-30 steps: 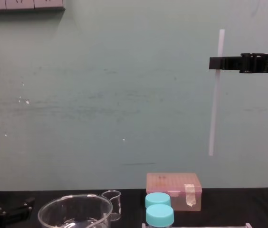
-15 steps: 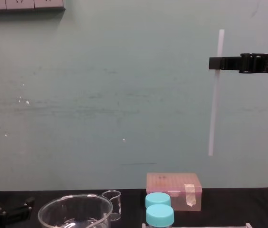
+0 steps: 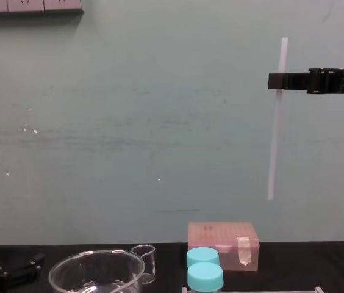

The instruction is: Pick up the stirring rod with one hand, then place it down.

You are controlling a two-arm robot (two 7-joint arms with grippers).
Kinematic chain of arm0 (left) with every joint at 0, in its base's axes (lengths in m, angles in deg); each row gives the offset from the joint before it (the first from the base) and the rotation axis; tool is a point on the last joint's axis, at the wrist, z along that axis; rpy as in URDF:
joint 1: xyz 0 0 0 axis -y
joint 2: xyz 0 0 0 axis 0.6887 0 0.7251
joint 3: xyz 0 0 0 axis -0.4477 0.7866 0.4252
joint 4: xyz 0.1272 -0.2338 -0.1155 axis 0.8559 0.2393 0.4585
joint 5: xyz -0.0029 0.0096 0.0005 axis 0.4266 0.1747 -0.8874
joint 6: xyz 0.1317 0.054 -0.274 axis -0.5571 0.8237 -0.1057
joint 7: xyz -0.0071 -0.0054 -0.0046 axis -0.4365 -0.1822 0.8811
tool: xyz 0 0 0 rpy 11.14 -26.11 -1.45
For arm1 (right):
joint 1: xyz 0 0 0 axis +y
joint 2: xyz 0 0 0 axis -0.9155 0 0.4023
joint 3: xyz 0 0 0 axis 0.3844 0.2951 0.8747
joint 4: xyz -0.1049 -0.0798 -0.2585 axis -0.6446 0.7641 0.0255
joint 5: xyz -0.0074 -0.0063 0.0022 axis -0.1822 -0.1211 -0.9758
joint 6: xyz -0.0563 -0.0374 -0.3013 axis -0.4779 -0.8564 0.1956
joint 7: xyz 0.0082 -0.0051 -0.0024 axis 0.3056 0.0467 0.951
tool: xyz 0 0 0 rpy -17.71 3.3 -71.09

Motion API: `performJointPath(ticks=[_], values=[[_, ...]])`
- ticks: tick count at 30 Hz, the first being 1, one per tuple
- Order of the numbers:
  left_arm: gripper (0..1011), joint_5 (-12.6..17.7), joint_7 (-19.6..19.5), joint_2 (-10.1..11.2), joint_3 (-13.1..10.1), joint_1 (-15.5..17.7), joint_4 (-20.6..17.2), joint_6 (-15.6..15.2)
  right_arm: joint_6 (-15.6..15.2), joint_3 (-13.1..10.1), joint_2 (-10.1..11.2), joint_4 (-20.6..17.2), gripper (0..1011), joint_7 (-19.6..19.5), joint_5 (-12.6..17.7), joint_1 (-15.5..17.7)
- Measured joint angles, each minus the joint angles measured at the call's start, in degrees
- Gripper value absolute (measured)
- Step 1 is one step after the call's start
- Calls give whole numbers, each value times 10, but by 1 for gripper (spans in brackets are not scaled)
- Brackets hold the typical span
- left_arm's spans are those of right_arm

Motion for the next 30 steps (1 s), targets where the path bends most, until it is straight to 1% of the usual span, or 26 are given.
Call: performJointPath(ticks=[30], values=[[1005, 0, 0, 0, 0, 0, 0, 0, 0, 0, 0, 0, 71, 0, 0, 0]])
